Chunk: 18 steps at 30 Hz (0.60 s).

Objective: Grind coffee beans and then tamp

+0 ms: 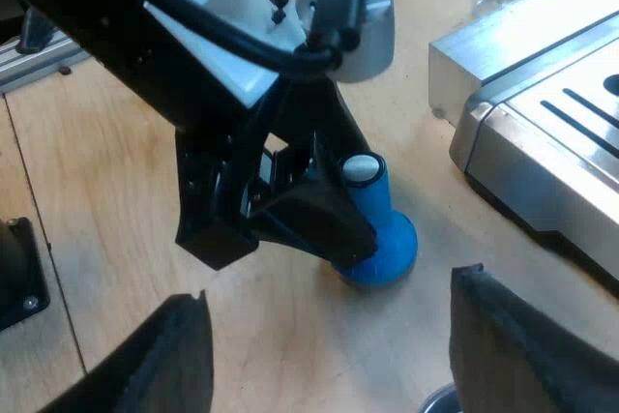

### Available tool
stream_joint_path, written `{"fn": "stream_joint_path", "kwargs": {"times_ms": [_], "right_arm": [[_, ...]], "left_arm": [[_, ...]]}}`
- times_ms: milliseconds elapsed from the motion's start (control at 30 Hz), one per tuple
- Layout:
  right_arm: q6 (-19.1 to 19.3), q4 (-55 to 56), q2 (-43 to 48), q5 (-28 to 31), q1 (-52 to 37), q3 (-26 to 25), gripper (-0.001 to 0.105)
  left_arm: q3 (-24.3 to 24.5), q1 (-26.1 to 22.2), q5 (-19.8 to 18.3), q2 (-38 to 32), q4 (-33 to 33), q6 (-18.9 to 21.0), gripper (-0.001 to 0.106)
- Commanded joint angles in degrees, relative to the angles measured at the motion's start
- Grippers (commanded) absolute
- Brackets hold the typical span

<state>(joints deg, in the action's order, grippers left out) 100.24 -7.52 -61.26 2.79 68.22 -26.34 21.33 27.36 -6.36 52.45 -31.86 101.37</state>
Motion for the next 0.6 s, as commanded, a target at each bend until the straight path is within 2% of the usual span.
{"fn": "stream_joint_path", "kwargs": {"times_ms": [33,433,600], "right_arm": [[0.08,-0.26,0.14,-0.12,0.14,-0.12,0.055],[-0.06,-0.26,0.14,-0.12,0.14,-0.12,0.055],[-0.06,-0.26,0.14,-0.12,0.14,-0.12,0.055]], "left_arm": [[0.50,-0.04,0.37,0.61,0.68,0.32,0.058],[0.50,-0.04,0.85,0.75,2.87,0.32,0.058],[0.50,-0.04,1.62,2.86,3.09,0.32,0.058]]}}
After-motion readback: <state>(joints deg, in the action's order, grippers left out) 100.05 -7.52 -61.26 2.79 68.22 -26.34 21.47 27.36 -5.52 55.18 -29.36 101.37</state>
